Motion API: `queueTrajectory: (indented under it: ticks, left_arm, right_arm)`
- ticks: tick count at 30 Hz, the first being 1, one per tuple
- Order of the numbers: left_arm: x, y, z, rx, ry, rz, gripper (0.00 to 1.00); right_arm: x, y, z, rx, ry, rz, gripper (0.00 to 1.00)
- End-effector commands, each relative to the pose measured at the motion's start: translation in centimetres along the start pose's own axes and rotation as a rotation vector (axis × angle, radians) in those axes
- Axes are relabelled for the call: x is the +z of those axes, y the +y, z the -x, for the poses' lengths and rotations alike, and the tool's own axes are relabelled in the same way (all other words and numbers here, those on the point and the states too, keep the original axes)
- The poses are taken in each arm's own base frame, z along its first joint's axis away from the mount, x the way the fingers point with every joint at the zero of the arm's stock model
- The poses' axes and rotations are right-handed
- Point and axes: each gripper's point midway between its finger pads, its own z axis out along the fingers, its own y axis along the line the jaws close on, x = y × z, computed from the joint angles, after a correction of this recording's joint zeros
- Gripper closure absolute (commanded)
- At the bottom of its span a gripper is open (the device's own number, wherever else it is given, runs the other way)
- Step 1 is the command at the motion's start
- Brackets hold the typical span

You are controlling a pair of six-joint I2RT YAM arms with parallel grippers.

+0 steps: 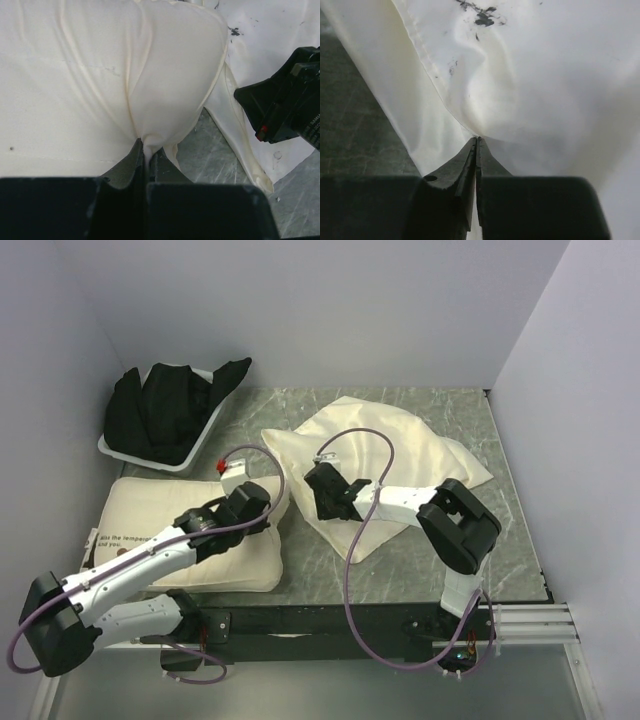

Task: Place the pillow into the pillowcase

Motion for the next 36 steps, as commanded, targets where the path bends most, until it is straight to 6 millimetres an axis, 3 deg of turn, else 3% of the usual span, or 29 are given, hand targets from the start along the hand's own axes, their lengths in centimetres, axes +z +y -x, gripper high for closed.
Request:
queueTrajectory:
  ticks: [1,11,18,23,32,36]
  left_arm:
    - [-1.1,-4.9,1.9,-0.037,-0.026,-0.156,0.99]
    - [-0.3,-8.1,-0.1,0.023,0.016,-0.171,0.99]
    - [0.0,-10.2,-0.2,0.048,0.028,-0.189,0.99]
    - [1.0,-11.2,-1.6,0.099,0.054,-0.158,0.99]
    - [2.0,-12.4,-0.8,0.111,0.026,-0.128,0.99]
    - [0.7,-13.6,1.9,0.110,-0.029,-0.141,0.99]
  right_arm:
    - [-2.4,0.2,3.8,0.069,-0.112,-0.009,0.95]
    - [-8.2,-0.3,6.6,0.143,-0.226,0.043,1.00]
    - [-10.0,-0.7,7.2,0.169,-0.262,0.055,1.00]
    - [-11.3,-1.0,7.7,0.164,-0.282,0.059,1.00]
    - [-14.0,-1.1,7.8,0.171,-0.313,0.115,1.00]
    - [-14.6,-1.2,7.4,0.171,-0.311,0.130,1.00]
